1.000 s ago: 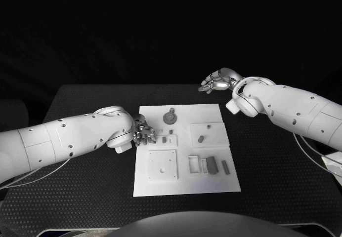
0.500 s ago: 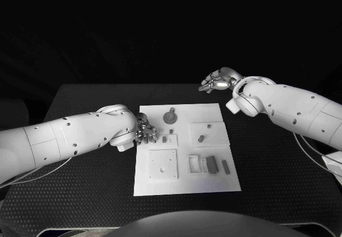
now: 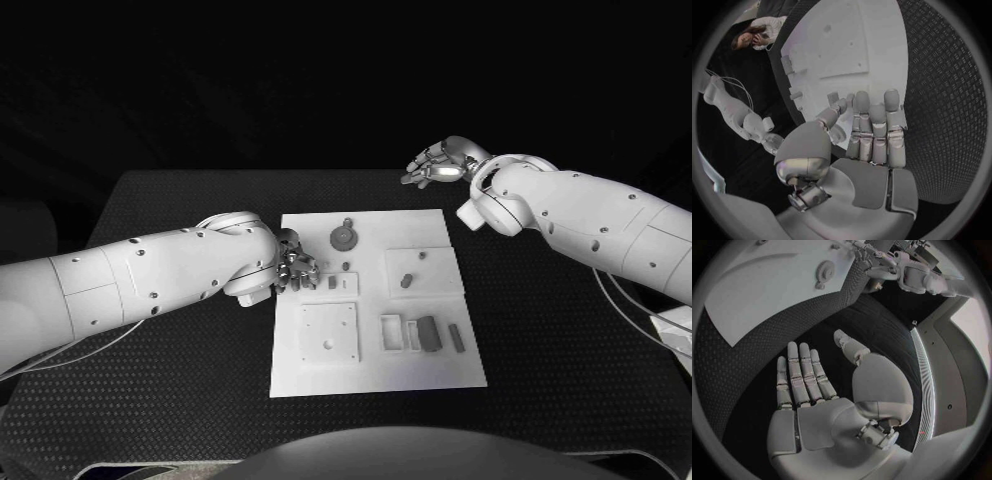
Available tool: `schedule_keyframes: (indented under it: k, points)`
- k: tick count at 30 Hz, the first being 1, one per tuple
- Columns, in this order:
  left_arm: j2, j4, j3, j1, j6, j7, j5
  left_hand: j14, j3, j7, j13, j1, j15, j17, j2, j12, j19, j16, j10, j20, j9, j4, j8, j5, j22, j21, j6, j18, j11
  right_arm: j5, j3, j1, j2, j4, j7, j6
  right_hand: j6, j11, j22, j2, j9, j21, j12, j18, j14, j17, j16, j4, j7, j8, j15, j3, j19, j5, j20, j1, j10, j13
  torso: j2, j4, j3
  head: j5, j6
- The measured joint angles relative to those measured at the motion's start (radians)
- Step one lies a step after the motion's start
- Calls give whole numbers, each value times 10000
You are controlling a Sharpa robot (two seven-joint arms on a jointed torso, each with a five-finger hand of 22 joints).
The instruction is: Assemble the parts on the task board
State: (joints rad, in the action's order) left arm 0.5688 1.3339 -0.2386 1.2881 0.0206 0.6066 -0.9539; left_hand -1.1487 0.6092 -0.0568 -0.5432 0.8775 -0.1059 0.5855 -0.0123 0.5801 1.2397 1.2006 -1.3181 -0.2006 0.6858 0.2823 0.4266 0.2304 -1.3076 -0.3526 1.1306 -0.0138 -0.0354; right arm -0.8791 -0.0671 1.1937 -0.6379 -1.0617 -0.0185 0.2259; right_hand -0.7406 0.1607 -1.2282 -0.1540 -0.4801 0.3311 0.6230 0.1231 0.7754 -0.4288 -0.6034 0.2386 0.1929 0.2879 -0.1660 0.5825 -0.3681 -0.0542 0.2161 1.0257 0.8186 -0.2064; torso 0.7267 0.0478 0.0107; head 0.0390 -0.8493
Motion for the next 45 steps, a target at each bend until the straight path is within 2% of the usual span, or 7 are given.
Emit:
schedule_keyframes:
  k: [2, 5, 13, 41, 43, 44, 45]
  points:
    - [-2, 2, -8, -8, -6, 2, 9, -34, 30, 105, 13, -130, -34, -69, 122, 37, -2, -1, -46, 2, -55, -220, -100, -656, 0, -8, -12, 3, -63, 0, 0, 0, 0, 0, 0, 0, 0, 0, 0, 0, 0, 0, 0, -1, 0, 0, 0, 0, 0, 0, 0, 0, 0, 0, 0, 0, 0, 0, 1, 0, 0, 3, -10]
    - [-4, 15, -25, -34, -36, 5, 47, 150, -119, 86, 51, -376, -104, -141, 372, 38, -272, -1, -50, -88, -145, -498, -248, -1013, 1, -45, -65, 6, -155, 0, 0, 0, 1, 2, 0, 0, 0, 0, 0, 0, 0, 0, 0, 0, 0, 0, 0, 0, 0, 0, 0, 0, 0, 0, 0, 0, 0, 0, 1, 1, 0, 12, -26]
    - [13, 27, -26, -41, -85, 6, 146, 260, -690, 14, 82, -799, -135, -235, 792, 96, -412, 36, 123, -121, -252, -679, -327, -1066, 1, -45, -231, 7, -75, 0, 0, 0, -2, 3, 0, 1, 0, 0, 2, 0, 0, 0, 0, 0, 0, 0, 0, 0, 0, 0, 0, 0, 0, 0, 0, 0, 0, 0, -1, 4, 0, 25, -28]
    - [392, 140, -10, -48, 234, -221, 152, 293, -694, 23, 81, -823, -168, -236, 816, 95, -413, 36, 122, -122, -251, -683, -327, -1077, 3, -45, -239, 3, -75, 1, 0, -45, -21, 13, -1, 4, 0, 0, -6, 0, 7, -43, 0, 1, -40, 0, -1, 0, 0, 0, -40, 0, 0, 0, 0, 0, 0, 20, 3, 4, 7, 85, -9]
    - [406, 150, -9, -48, 283, -258, 155, 352, -734, -31, 96, -957, -143, -261, 1028, 95, -450, 36, 224, -157, -251, -815, -408, -1114, 3, -45, -297, 3, -57, 1, 0, -49, -20, 13, -1, 4, 12, 0, -7, 0, 10, -43, 0, 0, -78, 0, 26, 0, 12, 0, -40, 0, 0, 0, 0, 0, 0, 29, 3, 6, 9, 86, -12]
    - [414, 154, -9, -48, 306, -269, 161, 418, -1011, -73, 110, -1376, -119, -274, 1376, 95, -527, 36, 276, -85, -256, -1006, -437, -1236, 3, 2, -366, 2, -5, 1, 0, -51, -20, 13, -1, 4, 26, 0, -13, 0, 19, -43, 0, 1, -115, 0, 58, 0, 26, 0, -46, 0, 0, 0, 0, 0, 0, 45, 2, 5, 9, 86, -13]
    - [432, 160, -8, -48, 343, -289, 171, 473, -1309, -69, 112, -1936, -129, -283, 1726, 95, -609, 36, 338, -104, -257, -1183, -442, -1596, 3, 67, -441, 2, -4, 1, 0, -53, -20, 13, -1, 4, 26, 0, -17, 0, 22, -43, 0, 1, -116, 0, 61, 0, 26, 0, -47, 0, 0, 0, 0, 0, 0, 47, 2, 6, 9, 86, -13]
